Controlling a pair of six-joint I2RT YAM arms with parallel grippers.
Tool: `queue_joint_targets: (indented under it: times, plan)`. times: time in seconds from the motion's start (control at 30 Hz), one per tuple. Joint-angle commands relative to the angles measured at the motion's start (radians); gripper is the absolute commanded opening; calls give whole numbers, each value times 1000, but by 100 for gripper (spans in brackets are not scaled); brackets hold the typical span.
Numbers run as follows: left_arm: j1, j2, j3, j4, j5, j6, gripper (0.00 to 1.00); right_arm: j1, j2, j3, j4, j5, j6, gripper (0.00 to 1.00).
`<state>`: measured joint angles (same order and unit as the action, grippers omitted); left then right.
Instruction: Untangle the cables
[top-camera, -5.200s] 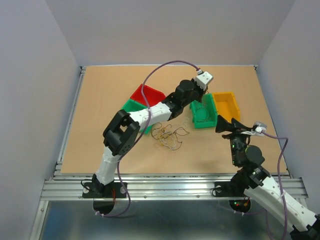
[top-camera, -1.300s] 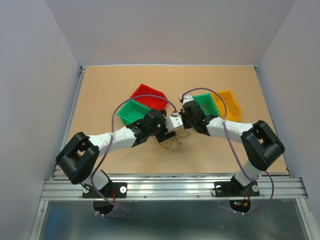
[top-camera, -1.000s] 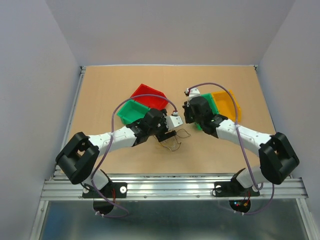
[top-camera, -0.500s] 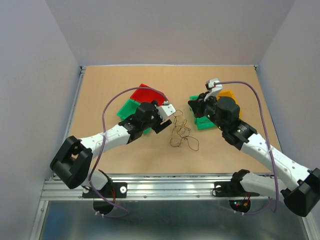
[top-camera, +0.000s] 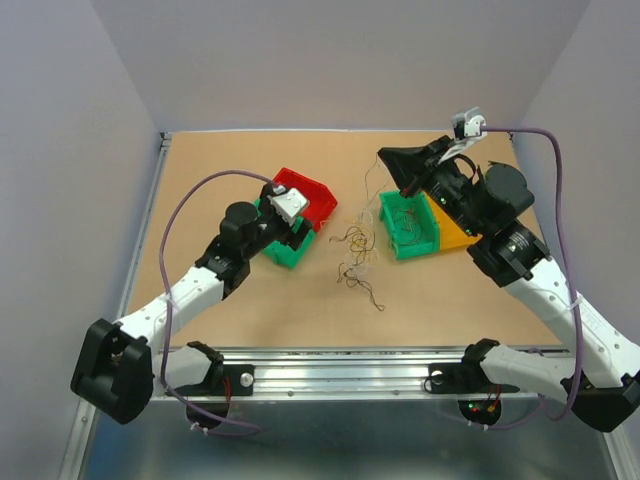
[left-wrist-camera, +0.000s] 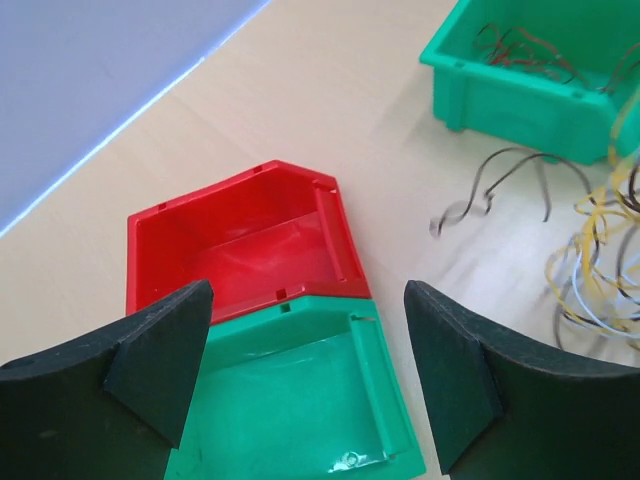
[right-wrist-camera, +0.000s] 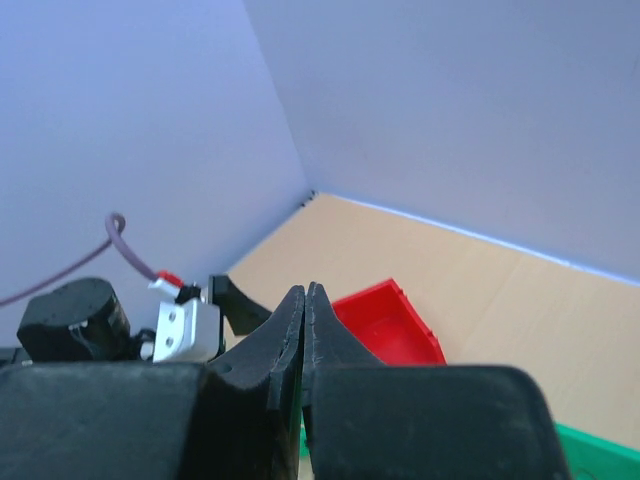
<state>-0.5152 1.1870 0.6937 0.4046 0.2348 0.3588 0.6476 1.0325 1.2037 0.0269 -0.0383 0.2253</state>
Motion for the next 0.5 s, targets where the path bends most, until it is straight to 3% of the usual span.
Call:
queue_joint_targets:
  times: [0.0,0.27,0.37,0.47]
  plan:
    - [14,-122,-63,155,95,-46,89,-5,18,115,70,-43,20,0]
    - [43,-360,-178,306,132,-164,94,-5,41,132,94,-110,65,1]
    - [44,-379,-165,349,106,-227,96,-6,57,134,102,-141,78,1]
    - [44,-333,-91,344,216,-277,96,-6,77,134,116,-187,97,1]
